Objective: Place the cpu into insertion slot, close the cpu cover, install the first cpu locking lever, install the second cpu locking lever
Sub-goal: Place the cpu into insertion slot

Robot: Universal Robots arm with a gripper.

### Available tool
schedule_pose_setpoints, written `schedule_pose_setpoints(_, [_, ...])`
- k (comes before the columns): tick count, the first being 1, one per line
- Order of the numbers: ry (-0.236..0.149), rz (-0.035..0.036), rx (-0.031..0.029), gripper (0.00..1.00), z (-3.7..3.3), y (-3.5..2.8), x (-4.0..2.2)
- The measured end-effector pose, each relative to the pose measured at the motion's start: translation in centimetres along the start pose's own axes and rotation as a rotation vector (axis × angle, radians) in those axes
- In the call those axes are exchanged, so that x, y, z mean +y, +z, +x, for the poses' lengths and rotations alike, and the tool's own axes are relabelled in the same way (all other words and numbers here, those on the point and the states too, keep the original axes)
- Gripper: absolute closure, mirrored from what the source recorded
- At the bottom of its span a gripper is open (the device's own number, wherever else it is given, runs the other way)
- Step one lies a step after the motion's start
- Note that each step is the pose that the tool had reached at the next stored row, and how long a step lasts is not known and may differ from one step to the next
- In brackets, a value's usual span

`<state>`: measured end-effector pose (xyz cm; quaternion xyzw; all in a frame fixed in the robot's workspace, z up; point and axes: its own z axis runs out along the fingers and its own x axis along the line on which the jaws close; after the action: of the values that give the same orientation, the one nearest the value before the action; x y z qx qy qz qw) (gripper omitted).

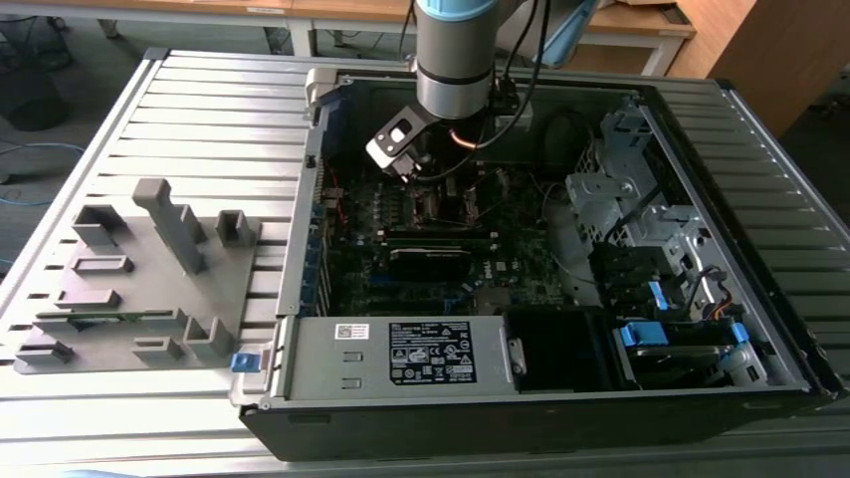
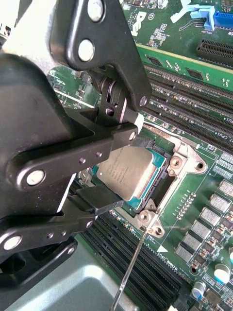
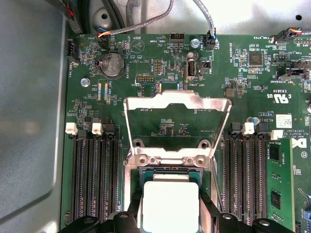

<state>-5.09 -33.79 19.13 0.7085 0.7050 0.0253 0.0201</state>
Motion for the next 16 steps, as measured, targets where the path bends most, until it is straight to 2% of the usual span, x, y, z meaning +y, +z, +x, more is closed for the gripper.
schedule_pose_setpoints(16, [-0.004,0.0001,0.0024,0.45,0.0,-0.02,0.04])
